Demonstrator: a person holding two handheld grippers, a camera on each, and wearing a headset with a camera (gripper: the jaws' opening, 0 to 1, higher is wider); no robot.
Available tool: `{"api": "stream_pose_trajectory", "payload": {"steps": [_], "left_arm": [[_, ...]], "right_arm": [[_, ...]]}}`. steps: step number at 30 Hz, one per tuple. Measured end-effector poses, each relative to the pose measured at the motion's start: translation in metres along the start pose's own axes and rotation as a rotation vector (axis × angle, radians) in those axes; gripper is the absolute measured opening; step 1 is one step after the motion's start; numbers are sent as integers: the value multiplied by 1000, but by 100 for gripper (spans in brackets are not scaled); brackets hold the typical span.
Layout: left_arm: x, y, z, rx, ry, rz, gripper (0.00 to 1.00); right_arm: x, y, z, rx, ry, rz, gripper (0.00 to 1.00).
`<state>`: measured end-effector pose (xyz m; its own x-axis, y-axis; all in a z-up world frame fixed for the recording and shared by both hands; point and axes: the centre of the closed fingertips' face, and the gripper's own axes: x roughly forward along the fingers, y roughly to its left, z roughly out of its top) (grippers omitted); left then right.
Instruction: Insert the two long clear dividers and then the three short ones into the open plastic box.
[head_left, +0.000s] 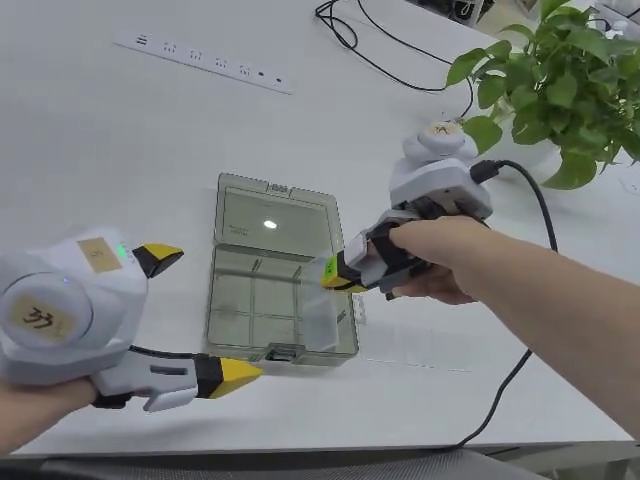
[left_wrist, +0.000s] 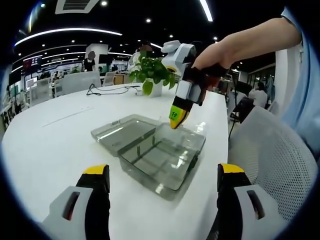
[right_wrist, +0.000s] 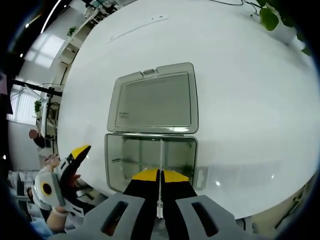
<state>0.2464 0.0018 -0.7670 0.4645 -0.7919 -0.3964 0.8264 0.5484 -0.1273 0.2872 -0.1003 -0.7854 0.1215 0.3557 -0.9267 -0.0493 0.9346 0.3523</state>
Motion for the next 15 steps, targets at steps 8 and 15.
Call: {"api": "stream_pose_trajectory", "payload": {"steps": [8, 15], "left_arm": [[0, 0, -1, -3, 1, 0, 90], [0, -1, 0, -6, -1, -4, 89]], "right_arm": [[1, -5, 4, 0, 7, -10, 2], [1, -4, 2, -1, 8, -18, 2]]}}
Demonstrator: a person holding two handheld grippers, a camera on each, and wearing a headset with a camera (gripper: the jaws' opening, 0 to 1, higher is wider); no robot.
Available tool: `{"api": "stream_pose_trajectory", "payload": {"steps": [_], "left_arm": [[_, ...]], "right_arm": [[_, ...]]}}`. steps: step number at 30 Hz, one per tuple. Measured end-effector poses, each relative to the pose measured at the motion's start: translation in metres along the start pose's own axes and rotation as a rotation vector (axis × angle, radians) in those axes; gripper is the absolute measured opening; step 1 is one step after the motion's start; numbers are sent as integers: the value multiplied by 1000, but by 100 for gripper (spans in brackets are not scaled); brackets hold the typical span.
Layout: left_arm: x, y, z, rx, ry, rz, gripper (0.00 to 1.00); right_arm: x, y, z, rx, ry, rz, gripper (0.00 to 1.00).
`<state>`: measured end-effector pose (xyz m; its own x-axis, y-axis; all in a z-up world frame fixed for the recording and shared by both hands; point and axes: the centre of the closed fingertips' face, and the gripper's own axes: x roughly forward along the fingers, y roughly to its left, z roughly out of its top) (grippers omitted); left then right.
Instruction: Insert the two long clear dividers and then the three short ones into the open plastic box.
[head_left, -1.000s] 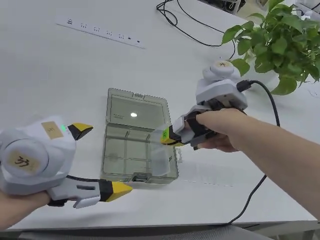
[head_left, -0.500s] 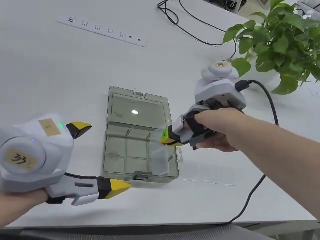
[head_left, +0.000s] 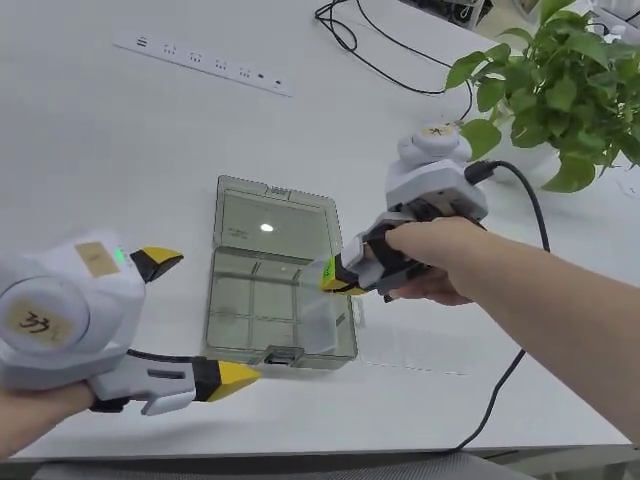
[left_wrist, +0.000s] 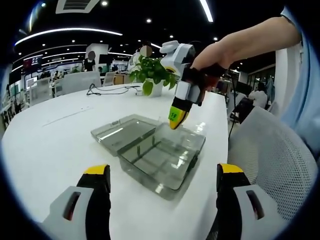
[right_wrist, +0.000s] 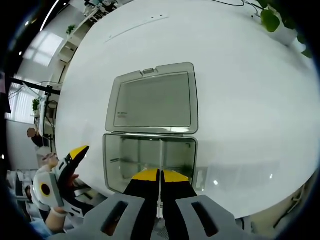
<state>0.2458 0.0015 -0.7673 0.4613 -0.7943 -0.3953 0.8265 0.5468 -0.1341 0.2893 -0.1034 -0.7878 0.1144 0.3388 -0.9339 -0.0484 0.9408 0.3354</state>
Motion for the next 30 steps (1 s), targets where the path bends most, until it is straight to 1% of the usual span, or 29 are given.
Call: {"api": "stream_pose_trajectory", "payload": {"steps": [4, 7, 9, 12, 16, 21, 27, 29, 30], "left_arm": [[1, -1, 0, 1, 2, -4, 89], [1, -3, 0, 4, 1, -8, 89], [1, -2, -1, 5, 2, -10, 88], [0, -1, -1, 4, 0, -12, 88], [0, 1, -3, 3, 0, -12, 88], [0, 2, -5, 1, 3, -11, 88], [-1, 3, -6, -6, 4, -7, 87], [-2, 4, -6, -5, 3, -4, 87], [-2, 4, -6, -8, 4, -4, 87]], "right_arm": [[0, 3, -3, -4, 5, -6, 2], [0, 5, -3, -42, 16, -34, 2], [5, 8, 2, -72, 28, -55, 2], [8, 9, 5, -96, 35, -70, 2], [9, 10, 4, -100, 43, -74, 2], [14, 6, 8, -104, 53, -75, 2], [20, 8, 6, -130, 57, -86, 2], [22, 8, 5, -142, 58, -92, 2], [21, 10, 1, -145, 57, -93, 2]]}}
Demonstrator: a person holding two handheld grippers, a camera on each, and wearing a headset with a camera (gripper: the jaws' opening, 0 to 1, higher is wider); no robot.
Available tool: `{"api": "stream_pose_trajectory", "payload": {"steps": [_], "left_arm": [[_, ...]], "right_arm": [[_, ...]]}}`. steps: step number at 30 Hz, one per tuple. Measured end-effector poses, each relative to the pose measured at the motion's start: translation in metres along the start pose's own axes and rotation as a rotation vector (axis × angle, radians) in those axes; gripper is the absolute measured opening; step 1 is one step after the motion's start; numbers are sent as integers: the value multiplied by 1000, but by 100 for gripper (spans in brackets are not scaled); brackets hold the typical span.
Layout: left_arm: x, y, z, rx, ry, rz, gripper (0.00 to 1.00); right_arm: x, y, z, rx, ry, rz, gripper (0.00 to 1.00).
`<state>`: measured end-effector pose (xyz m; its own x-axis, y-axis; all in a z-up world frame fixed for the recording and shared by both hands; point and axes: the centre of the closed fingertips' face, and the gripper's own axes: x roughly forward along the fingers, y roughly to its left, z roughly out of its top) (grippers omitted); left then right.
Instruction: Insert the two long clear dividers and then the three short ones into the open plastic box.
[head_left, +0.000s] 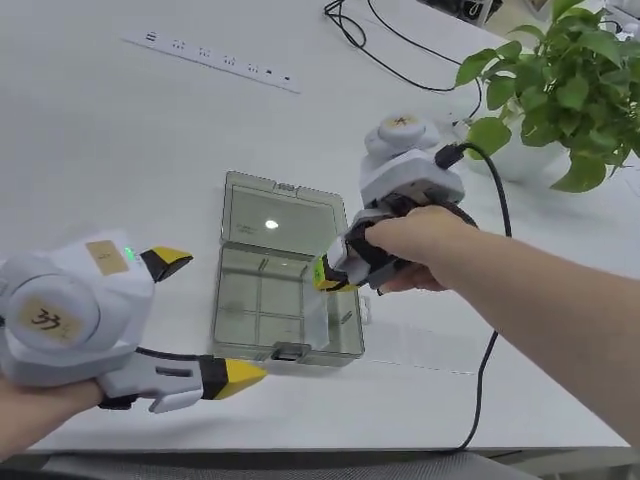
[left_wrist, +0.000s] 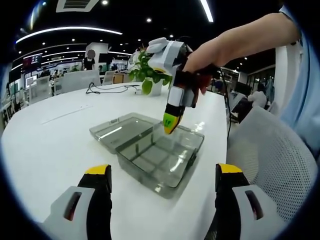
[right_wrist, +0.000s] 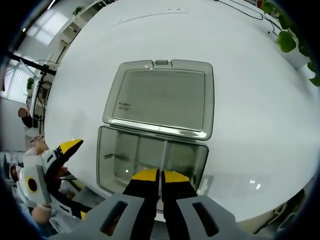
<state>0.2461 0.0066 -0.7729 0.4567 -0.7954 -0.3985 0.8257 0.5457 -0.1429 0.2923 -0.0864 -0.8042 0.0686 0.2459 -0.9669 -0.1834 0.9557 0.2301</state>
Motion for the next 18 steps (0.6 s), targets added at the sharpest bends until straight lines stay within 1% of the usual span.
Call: {"api": "stream_pose_trajectory", "payload": {"steps": [3, 4, 9, 12, 18], "left_arm": [[0, 1, -1, 0, 3, 3, 87], [-1, 1, -1, -3, 3, 3, 87], [-2, 2, -4, -7, 10, 6, 86], [-3, 3, -5, -9, 13, 7, 86], [-2, 3, -5, -5, 18, 7, 86]], "right_arm": [[2, -1, -2, -9, 2, -6, 2], [2, 1, -4, -13, 2, -9, 2], [5, 1, -7, -39, 1, -29, 2], [7, 0, -3, -58, 5, -32, 3], [6, 1, -4, -49, -7, -17, 3]]}}
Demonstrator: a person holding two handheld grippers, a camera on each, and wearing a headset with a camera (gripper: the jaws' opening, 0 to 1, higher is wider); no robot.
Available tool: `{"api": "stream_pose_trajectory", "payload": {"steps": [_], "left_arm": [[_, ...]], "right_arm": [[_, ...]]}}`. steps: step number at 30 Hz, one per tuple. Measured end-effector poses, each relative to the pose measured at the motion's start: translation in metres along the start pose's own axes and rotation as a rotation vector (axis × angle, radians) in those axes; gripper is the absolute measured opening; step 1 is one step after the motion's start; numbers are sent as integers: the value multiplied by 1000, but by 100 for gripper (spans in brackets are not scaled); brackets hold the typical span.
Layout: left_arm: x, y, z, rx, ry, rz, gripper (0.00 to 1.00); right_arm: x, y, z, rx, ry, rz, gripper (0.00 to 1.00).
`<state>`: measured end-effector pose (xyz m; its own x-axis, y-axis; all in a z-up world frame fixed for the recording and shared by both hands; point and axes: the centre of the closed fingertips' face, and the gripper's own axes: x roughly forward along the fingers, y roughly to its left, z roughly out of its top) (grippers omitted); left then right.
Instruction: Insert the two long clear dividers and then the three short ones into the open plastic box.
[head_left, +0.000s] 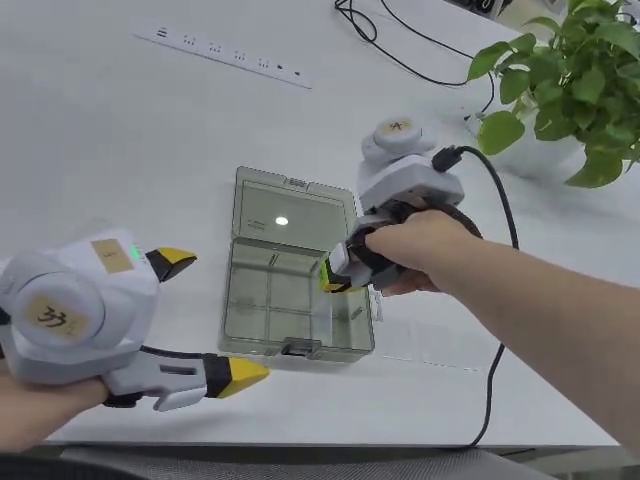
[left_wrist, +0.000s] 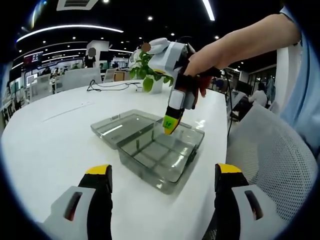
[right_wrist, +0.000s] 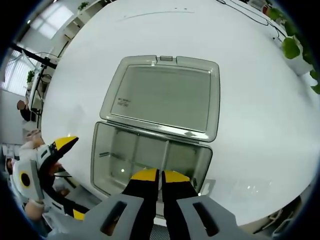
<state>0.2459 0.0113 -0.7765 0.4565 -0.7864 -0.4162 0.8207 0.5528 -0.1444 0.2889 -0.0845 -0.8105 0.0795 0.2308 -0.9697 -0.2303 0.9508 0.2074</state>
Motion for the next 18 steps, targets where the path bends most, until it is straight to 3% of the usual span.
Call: {"api": "stream_pose_trajectory", "payload": {"steps": [14, 18], "left_arm": [[-4, 1, -2, 6, 12, 9, 85], [-5, 0, -3, 10, 18, 10, 85]], "right_arm": [[-3, 10, -5, -27, -23, 51, 6], [-4, 13, 4, 12, -84, 109, 16]]}}
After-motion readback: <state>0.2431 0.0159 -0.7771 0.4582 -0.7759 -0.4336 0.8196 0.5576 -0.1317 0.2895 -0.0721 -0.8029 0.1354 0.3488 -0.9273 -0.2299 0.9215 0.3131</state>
